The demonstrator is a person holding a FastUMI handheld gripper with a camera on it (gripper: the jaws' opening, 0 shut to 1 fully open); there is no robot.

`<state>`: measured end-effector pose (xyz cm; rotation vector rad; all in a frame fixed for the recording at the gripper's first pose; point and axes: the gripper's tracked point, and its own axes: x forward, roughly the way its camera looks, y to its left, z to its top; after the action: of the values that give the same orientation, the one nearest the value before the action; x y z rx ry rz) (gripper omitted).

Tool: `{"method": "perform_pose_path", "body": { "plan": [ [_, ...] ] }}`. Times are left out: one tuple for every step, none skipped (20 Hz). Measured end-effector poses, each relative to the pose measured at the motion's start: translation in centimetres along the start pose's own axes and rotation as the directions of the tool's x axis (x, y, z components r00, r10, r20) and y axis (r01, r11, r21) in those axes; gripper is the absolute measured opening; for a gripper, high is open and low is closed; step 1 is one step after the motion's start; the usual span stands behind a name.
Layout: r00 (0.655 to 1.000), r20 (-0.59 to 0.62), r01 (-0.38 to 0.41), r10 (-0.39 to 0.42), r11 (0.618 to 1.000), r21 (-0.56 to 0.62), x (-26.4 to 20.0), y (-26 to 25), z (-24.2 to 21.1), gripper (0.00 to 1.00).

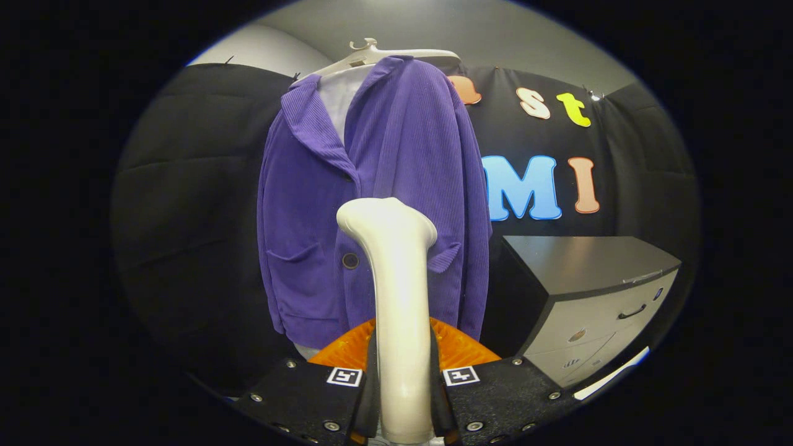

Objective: Iron the clothes twice with a garment steamer, once on the left side and once on the right side.

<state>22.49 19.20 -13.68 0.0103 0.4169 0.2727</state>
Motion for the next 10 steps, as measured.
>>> {"method": "perform_pose_path", "body": {
  "plan": [
    [1.0, -0.011, 0.004, -0.004, 1.0, 0.002, -0.1, 0.0, -0.7, 0.33],
    [1.0, -0.021, 0.006, -0.006, 1.0, 0.003, -0.1, -0.1, -1.4, 0.33],
    [1.0, -0.029, 0.008, -0.008, 1.0, 0.002, -0.3, 0.0, -1.8, 0.33],
    [0.999, -0.037, 0.01, -0.01, 1.0, 0.0, -0.5, 0.0, -2.4, 0.33],
    [0.999, -0.045, 0.011, -0.011, 1.0, 0.0, -0.7, -0.1, -3.1, 0.33],
    [0.999, -0.052, 0.013, -0.013, 1.0, 0.003, -0.8, -0.1, -3.7, 0.33],
    [0.998, -0.06, 0.015, -0.015, 1.0, 0.005, -1.1, -0.1, -4.2, 0.33],
    [0.998, -0.067, 0.018, -0.017, 1.0, 0.007, -1.2, -0.1, -4.8, 0.33],
    [0.997, -0.078, 0.019, -0.018, 1.0, 0.007, -1.4, 0.0, -5.6, 0.33],
    [0.995, -0.095, 0.02, -0.019, 1.0, 0.007, -1.5, -0.1, -6.5, 0.33]
  ]
}}
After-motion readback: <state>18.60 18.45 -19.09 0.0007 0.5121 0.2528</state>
